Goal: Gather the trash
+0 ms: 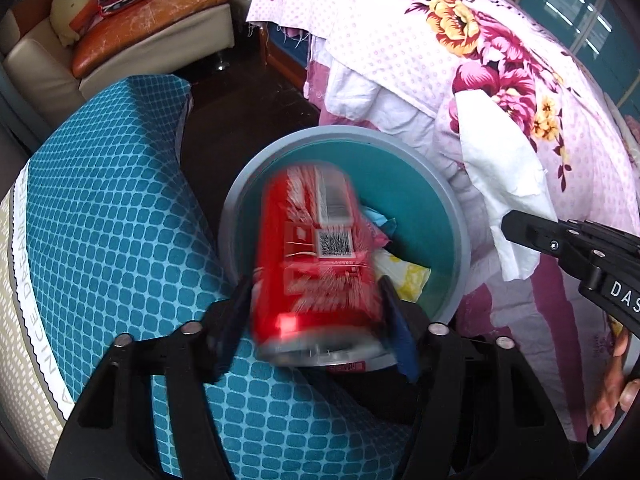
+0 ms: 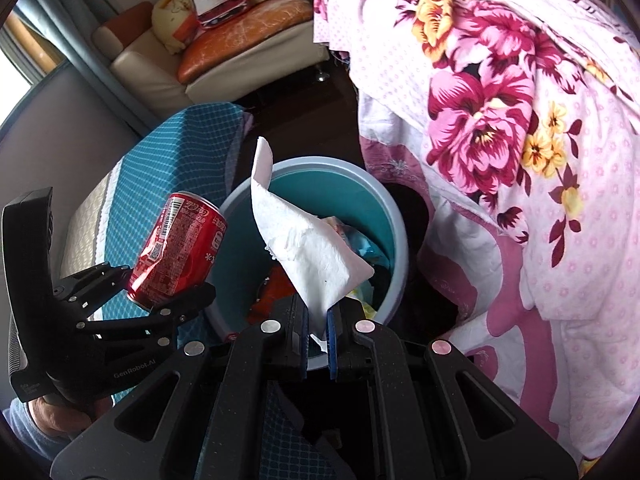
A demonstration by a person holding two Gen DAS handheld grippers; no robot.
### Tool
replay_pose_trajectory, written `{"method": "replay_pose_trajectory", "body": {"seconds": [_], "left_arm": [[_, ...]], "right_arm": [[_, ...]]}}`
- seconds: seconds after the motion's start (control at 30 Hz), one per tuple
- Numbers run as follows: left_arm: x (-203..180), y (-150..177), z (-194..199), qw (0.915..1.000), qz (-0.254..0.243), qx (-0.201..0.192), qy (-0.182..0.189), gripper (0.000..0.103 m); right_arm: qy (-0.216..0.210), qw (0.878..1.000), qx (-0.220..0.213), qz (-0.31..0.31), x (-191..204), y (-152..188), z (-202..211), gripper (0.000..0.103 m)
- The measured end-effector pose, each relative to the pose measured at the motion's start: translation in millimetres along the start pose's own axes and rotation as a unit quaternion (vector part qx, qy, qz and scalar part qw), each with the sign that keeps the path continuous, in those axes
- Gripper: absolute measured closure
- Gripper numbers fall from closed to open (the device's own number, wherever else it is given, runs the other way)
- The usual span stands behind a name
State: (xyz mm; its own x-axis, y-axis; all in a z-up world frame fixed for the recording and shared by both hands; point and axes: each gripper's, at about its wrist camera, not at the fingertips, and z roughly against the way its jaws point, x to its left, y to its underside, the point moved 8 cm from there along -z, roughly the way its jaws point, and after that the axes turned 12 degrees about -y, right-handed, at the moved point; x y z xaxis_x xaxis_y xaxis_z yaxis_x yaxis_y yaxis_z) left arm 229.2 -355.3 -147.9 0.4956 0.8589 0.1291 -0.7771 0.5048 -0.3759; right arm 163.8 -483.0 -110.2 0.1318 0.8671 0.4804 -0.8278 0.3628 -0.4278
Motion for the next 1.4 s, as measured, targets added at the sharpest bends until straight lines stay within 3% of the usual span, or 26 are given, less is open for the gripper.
{"method": "replay_pose_trajectory", "body": {"seconds": [0.03,0.23,1.0,1.17,1.3,1.37,1.4], "left_arm": [[0.8,-0.1,0.4,1.0000,0.000,-0.002,-0.004,0.026],[9.5,5.8,6.5,0.9998,0.006,-0.004,-0.019,0.015],[45.8,28.9,11.5,0.9983,0.050,0.006,-0.027,0.015],[49.3,30.4,11.5,0.9982,0.053,0.006,-0.025,0.015],[51.7,31.5,9.6,0.9979,0.058,0.009,-0.025,0.015],[52.4,32.5,9.2,0.9978,0.063,0.008,-0.021,0.015],[53.0,33.0,10.0,0.9976,0.068,0.003,-0.016,0.015]], "right_arm": [[0.000,1.000,0.000,0.000,-0.5,0.0,-0.5,0.096],[-0.002,1.000,0.003,0.000,-3.9,2.0,-3.8,0.096],[0.008,1.000,0.028,0.007,13.3,1.0,-25.2,0.093],[0.013,0.999,0.033,0.010,14.8,1.6,-30.0,0.077],[0.019,0.999,0.037,0.014,17.0,1.7,-32.8,0.074],[0.023,0.999,0.030,0.020,18.8,1.0,-30.9,0.060],[0.024,0.999,0.029,0.021,19.1,1.6,-31.4,0.045]]}}
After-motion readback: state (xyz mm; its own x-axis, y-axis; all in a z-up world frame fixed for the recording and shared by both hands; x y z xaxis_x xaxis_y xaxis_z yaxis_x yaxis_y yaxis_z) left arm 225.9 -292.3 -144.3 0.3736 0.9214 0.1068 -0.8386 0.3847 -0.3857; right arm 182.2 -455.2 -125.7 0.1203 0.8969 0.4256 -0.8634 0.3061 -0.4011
